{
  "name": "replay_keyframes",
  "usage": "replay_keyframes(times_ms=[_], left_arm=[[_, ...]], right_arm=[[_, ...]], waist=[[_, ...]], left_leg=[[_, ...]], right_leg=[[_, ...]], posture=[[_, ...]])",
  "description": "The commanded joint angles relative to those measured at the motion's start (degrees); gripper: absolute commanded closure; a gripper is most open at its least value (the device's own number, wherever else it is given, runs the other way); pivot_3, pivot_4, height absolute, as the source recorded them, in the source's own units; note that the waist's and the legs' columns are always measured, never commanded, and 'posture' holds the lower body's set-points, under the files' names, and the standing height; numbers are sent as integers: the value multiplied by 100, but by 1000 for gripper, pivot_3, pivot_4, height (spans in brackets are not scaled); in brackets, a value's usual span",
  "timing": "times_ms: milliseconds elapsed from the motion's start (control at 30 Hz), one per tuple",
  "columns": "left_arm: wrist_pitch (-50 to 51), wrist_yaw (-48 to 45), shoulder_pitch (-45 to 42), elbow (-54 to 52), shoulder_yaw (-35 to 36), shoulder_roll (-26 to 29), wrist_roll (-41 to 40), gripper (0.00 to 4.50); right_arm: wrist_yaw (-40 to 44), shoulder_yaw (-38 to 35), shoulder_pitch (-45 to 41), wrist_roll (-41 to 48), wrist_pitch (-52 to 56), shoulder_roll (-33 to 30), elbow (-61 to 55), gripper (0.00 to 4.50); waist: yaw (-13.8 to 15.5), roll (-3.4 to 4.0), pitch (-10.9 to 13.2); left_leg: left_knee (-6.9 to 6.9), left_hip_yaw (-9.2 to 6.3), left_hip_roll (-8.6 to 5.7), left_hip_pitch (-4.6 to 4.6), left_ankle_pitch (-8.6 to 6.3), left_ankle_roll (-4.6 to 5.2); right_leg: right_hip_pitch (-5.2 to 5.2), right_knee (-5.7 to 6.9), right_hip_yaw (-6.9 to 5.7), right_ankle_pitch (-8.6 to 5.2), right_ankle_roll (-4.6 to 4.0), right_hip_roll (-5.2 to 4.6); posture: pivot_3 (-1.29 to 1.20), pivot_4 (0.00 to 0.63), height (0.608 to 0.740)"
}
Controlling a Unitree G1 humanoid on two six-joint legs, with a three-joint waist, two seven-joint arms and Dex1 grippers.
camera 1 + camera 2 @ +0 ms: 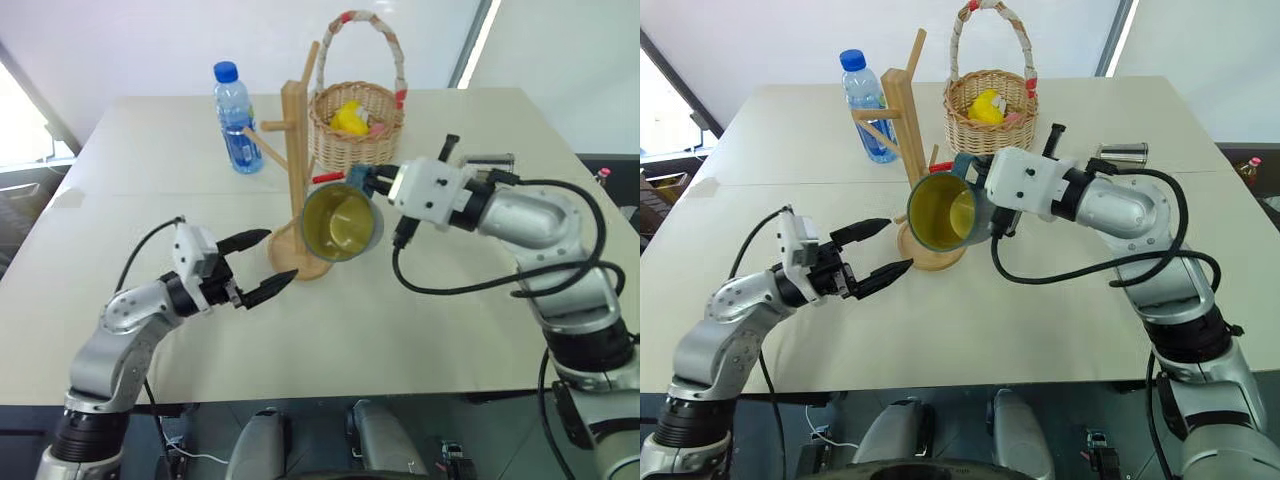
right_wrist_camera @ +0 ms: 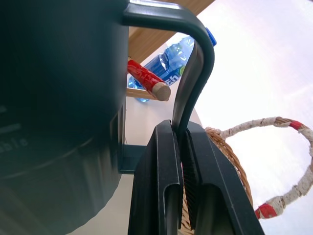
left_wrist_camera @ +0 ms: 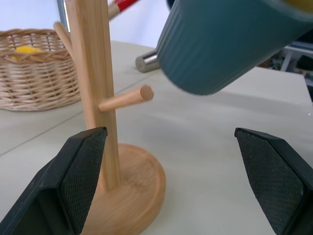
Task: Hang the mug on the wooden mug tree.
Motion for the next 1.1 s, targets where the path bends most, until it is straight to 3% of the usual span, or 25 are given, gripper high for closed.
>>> replay_keyframes(times_ms=[33, 733, 767, 800, 933, 1100], left_arm=[[71, 79, 27, -229, 251, 70, -211, 0], [108, 231, -19, -341, 376, 131, -420, 0], [100, 232, -24, -335, 369, 130, -412, 0], [96, 233, -26, -331, 366, 129, -408, 0], [81, 238, -22, -322, 366, 124, -388, 0], [26, 275, 13, -211, 413, 91, -332, 0]], right_arm=[[19, 29, -263, -99, -227, 69, 215, 4454], [110, 422, -852, -408, -769, 628, 1560, 4454], [97, 409, -864, -418, -779, 640, 1580, 3839], [89, 400, -873, -428, -786, 648, 1593, 3585], [42, 287, -859, -490, -859, 528, 1501, 1618], [174, -282, -668, -144, -754, 106, 1073, 1618]], waist=[[7, 0, 0], [0, 1, 0], [-1, 1, 0], [-2, 1, 1], [-2, 1, 0], [18, 2, 1]], left_leg=[[0, 0, 0, 0, 0, 0], [-2, 1, 0, -4, 0, -1], [-2, 1, 0, -3, 0, -1], [-2, 1, 0, -3, 0, -1], [-3, 1, 0, -3, 0, -1], [-3, 1, -1, -6, 0, -1]], right_leg=[[0, 0, 0, 0, 0, 0], [-4, -1, 0, 1, -1, -2], [-4, -1, 0, 1, -1, -3], [-5, -1, 0, 1, -1, -2], [-5, -1, 0, 1, -1, -2], [-5, -3, 0, 1, -1, -3]], posture=[[0, 150, 740], [0, 150, 740], [0, 150, 740], [0, 150, 740], [0, 150, 740], [0, 150, 740]])
